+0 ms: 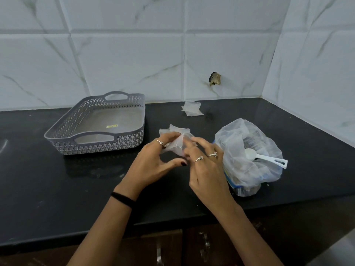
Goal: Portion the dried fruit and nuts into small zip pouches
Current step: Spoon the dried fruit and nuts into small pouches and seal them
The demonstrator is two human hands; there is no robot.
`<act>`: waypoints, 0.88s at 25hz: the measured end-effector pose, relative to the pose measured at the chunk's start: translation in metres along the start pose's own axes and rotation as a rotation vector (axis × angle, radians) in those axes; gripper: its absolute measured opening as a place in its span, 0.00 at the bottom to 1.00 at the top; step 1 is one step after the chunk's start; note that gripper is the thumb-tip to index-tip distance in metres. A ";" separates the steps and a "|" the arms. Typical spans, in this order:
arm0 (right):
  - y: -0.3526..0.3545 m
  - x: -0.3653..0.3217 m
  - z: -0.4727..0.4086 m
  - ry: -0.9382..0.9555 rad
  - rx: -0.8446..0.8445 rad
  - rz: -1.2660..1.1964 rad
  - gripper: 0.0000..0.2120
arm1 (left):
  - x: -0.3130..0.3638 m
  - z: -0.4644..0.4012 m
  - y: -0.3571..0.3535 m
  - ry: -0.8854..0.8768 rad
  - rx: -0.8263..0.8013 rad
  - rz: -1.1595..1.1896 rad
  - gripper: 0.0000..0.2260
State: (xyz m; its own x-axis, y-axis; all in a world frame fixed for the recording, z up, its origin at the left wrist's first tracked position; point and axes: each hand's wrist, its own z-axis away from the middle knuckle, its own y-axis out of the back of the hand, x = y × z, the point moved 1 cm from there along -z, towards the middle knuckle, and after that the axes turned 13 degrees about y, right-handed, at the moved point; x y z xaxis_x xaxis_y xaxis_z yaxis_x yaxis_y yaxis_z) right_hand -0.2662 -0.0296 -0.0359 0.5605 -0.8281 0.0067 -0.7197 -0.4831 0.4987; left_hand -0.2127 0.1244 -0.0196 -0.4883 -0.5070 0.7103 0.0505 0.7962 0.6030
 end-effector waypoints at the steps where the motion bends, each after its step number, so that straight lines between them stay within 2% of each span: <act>1: -0.002 0.001 0.001 0.012 -0.042 -0.005 0.24 | 0.000 0.000 0.001 -0.008 -0.017 -0.015 0.30; 3: -0.004 0.000 0.000 0.020 -0.099 -0.043 0.28 | 0.000 0.001 0.002 -0.008 -0.058 0.051 0.30; 5: -0.001 -0.002 -0.002 0.051 -0.068 -0.068 0.26 | 0.000 0.001 0.004 0.036 -0.138 0.142 0.29; 8: 0.003 -0.007 -0.004 0.108 -0.065 -0.090 0.21 | -0.008 0.002 0.006 0.067 -0.206 0.128 0.19; 10: 0.004 -0.009 -0.003 0.098 -0.107 -0.129 0.18 | -0.008 0.003 0.003 0.065 -0.188 0.134 0.14; 14: 0.005 -0.012 -0.001 0.061 -0.120 -0.156 0.17 | -0.006 0.003 0.000 0.076 -0.127 0.111 0.11; 22: -0.001 -0.007 0.001 0.112 -0.010 -0.118 0.09 | -0.007 0.004 -0.005 0.027 -0.067 -0.019 0.13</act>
State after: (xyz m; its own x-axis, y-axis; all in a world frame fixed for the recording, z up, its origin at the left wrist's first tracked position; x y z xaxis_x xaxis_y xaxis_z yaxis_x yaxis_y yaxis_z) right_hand -0.2695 -0.0238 -0.0373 0.6837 -0.7284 0.0435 -0.6419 -0.5720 0.5107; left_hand -0.2134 0.1250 -0.0292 -0.4664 -0.5308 0.7077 0.1002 0.7631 0.6384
